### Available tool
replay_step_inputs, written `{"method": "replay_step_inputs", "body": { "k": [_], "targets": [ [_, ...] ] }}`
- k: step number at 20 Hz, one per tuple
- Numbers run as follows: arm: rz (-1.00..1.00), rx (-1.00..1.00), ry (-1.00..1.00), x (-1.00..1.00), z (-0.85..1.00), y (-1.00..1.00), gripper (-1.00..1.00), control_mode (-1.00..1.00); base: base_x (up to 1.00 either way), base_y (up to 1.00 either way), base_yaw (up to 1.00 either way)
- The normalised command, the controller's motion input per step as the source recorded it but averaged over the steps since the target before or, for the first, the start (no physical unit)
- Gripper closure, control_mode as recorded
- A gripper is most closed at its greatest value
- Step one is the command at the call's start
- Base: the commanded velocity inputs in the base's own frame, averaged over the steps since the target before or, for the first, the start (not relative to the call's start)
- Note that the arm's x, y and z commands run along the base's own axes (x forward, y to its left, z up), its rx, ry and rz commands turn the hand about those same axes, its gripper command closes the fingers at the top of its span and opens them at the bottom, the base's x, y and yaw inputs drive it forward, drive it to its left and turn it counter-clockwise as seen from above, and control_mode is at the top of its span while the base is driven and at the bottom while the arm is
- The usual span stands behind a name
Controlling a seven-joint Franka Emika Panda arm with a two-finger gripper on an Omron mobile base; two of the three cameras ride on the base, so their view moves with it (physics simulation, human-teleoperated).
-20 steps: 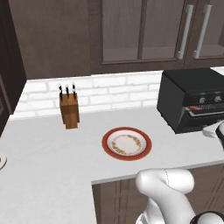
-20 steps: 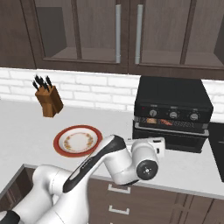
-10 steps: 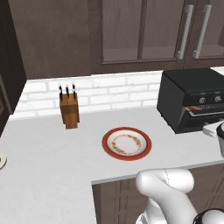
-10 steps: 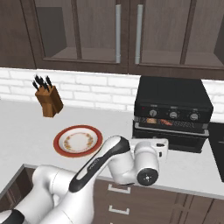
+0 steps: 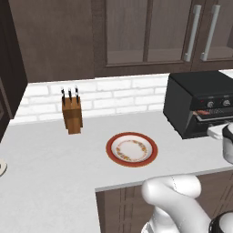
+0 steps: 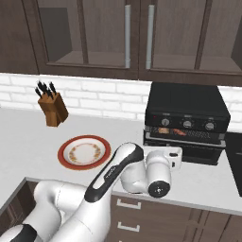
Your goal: Pick up the kebab skewer and baguette bread, and place them inside the toaster oven. Close the toaster oven door and start by setting the timer.
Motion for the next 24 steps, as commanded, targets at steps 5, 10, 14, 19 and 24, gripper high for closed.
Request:
{"method": "replay_step_inputs", "body": {
  "k": [5, 10, 14, 19, 24],
  "targets": [
    [-0.01, 0.0, -0.04, 0.28, -0.03, -0.02, -1.0, -1.0, 0.0, 0.0, 0.0],
    [-0.01, 0.0, -0.04, 0.24, -0.14, 0.0, -1.0, -1.0, 0.0, 0.0, 0.0],
    [0.0, 0.0, -0.04, 0.18, -0.16, -0.02, -1.0, -1.0, 0.0, 0.0, 0.0],
    [0.0, 0.0, -0.04, 0.28, -0.04, -0.04, -1.0, -1.0, 0.0, 0.0, 0.0],
    [0.0, 0.0, -0.04, 0.19, -0.03, -0.11, -1.0, -1.0, 0.0, 0.0, 0.0]
  ]
}}
